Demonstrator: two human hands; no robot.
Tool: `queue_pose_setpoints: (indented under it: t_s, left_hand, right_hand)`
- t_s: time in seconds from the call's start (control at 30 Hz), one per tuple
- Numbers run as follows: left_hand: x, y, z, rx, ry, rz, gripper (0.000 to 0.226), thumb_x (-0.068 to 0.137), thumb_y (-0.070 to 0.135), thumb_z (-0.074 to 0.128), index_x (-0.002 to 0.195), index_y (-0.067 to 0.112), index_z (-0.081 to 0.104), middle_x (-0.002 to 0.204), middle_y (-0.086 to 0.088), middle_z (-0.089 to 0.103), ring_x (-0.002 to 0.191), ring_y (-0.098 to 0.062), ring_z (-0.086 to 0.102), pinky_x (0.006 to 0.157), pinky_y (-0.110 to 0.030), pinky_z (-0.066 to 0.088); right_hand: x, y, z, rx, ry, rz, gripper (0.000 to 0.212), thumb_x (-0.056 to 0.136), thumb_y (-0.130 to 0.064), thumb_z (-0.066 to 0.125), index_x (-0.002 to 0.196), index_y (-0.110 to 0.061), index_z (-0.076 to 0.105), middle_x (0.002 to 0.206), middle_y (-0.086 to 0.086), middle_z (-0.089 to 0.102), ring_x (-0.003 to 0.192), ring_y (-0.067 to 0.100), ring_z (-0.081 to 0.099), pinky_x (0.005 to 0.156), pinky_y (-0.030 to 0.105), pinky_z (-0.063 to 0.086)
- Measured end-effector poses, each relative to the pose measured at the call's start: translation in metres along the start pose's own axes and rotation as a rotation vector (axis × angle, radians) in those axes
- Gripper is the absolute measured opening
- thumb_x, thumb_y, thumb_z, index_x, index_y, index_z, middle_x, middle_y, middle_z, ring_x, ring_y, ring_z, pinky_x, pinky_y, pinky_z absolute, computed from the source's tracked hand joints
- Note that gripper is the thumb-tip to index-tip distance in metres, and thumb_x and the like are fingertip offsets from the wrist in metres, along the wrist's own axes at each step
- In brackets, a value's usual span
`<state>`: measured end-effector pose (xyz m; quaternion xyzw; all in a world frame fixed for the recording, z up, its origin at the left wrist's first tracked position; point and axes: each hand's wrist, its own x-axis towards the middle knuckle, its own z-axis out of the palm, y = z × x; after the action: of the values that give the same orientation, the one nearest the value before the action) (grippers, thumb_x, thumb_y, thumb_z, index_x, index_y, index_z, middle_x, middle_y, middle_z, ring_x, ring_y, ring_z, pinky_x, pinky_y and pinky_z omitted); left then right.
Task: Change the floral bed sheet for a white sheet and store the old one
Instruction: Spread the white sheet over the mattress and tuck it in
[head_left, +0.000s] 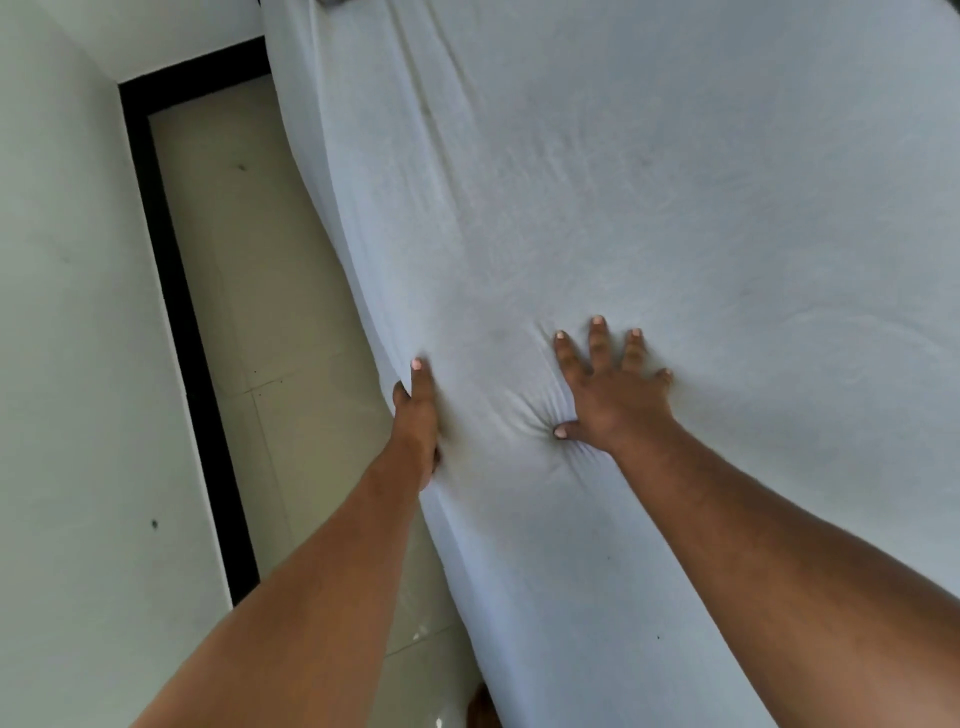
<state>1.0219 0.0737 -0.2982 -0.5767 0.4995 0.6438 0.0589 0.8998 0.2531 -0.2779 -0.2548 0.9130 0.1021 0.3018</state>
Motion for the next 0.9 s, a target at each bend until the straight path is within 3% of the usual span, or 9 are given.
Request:
queue_pose_setpoints:
  t_s: [0.1, 0.17, 0.23, 0.3, 0.43, 0.5, 0.57, 0.7, 0.9]
  left_hand:
    - [-0.04, -0.065, -0.006, -0.119, -0.056, -0.124, 0.11, 0.064, 0.1, 0.034, 0.151, 0.032, 0.039, 0.153, 0.007, 0.045, 0.139, -0.021, 0.044, 0.118, -0.046, 0.032]
    - [-0.075, -0.112, -0.005, -0.137, -0.068, -0.246, 0.094, 0.077, 0.092, 0.028, 0.144, 0.028, 0.049, 0.144, 0.004, 0.055, 0.135, -0.022, 0.048, 0.118, -0.046, 0.033]
    - [-0.118, -0.158, -0.003, -0.138, -0.081, -0.364, 0.087, 0.08, 0.088, 0.026, 0.135, 0.029, 0.057, 0.138, 0.003, 0.059, 0.13, -0.022, 0.051, 0.116, -0.046, 0.034]
    - [-0.157, -0.203, -0.002, -0.147, -0.113, -0.404, 0.083, 0.074, 0.092, 0.026, 0.121, 0.034, 0.062, 0.13, 0.003, 0.064, 0.118, -0.021, 0.055, 0.115, -0.045, 0.036]
    - [-0.188, -0.295, -0.003, -0.176, -0.135, -0.403, 0.114, 0.039, 0.109, 0.037, 0.116, 0.031, 0.071, 0.112, -0.001, 0.075, 0.108, -0.021, 0.069, 0.104, -0.045, 0.049]
    - [-0.183, -0.372, -0.006, -0.193, -0.097, -0.379, 0.109, 0.047, 0.109, 0.034, 0.121, 0.038, 0.069, 0.12, -0.002, 0.072, 0.108, -0.025, 0.07, 0.097, -0.047, 0.054]
    - [-0.193, -0.397, -0.005, -0.125, -0.064, -0.434, 0.1, 0.054, 0.107, 0.033, 0.127, 0.046, 0.063, 0.127, -0.003, 0.069, 0.111, -0.028, 0.069, 0.094, -0.049, 0.054]
    - [-0.283, -0.397, 0.019, -0.309, -0.167, -0.497, 0.098, 0.068, 0.095, 0.035, 0.131, 0.025, 0.064, 0.122, -0.014, 0.07, 0.115, -0.035, 0.066, 0.102, -0.053, 0.05]
    - [-0.371, -0.477, 0.028, -0.37, -0.146, -0.639, 0.093, 0.079, 0.09, 0.03, 0.129, 0.019, 0.065, 0.119, -0.013, 0.072, 0.115, -0.034, 0.065, 0.107, -0.051, 0.046]
  right_hand:
    - [-0.015, 0.002, 0.016, 0.006, 0.065, 0.0, 0.097, 0.092, -0.071, 0.047, 0.158, -0.038, -0.016, 0.166, 0.007, -0.028, 0.152, 0.046, -0.017, 0.111, 0.078, 0.017]
    - [-0.041, 0.0, 0.045, 0.051, 0.166, 0.005, 0.078, 0.098, -0.068, 0.026, 0.161, -0.035, -0.006, 0.169, 0.008, -0.019, 0.153, 0.045, -0.015, 0.112, 0.078, 0.011]
    - [-0.081, 0.0, 0.081, 0.12, 0.282, -0.01, 0.075, 0.099, -0.068, 0.018, 0.163, -0.031, 0.008, 0.171, 0.012, -0.005, 0.155, 0.043, -0.007, 0.115, 0.075, 0.007]
    - [-0.13, 0.005, 0.123, 0.133, 0.347, -0.05, 0.079, 0.098, -0.07, 0.02, 0.163, -0.025, 0.017, 0.17, 0.013, 0.005, 0.156, 0.04, 0.0, 0.118, 0.069, 0.008]
    - [-0.226, 0.02, 0.199, 0.175, 0.424, -0.1, 0.079, 0.1, -0.067, 0.029, 0.162, -0.019, 0.02, 0.17, 0.011, 0.011, 0.157, 0.032, 0.007, 0.122, 0.06, 0.015]
    - [-0.273, 0.027, 0.232, 0.182, 0.421, -0.112, 0.078, 0.1, -0.065, 0.031, 0.162, -0.018, 0.021, 0.17, 0.01, 0.012, 0.157, 0.031, 0.009, 0.122, 0.058, 0.018]
    - [-0.318, 0.034, 0.262, 0.199, 0.391, -0.107, 0.077, 0.1, -0.063, 0.033, 0.162, -0.017, 0.022, 0.17, 0.01, 0.013, 0.157, 0.031, 0.009, 0.122, 0.058, 0.02]
    - [-0.416, 0.056, 0.326, 0.208, 0.333, -0.083, 0.077, 0.1, -0.061, 0.035, 0.161, -0.017, 0.024, 0.17, 0.012, 0.014, 0.157, 0.032, 0.011, 0.122, 0.058, 0.02]
    - [-0.537, 0.075, 0.396, 0.281, 0.23, 0.023, 0.072, 0.1, -0.055, 0.033, 0.161, -0.017, 0.023, 0.169, 0.016, 0.011, 0.156, 0.037, 0.01, 0.122, 0.058, 0.019]
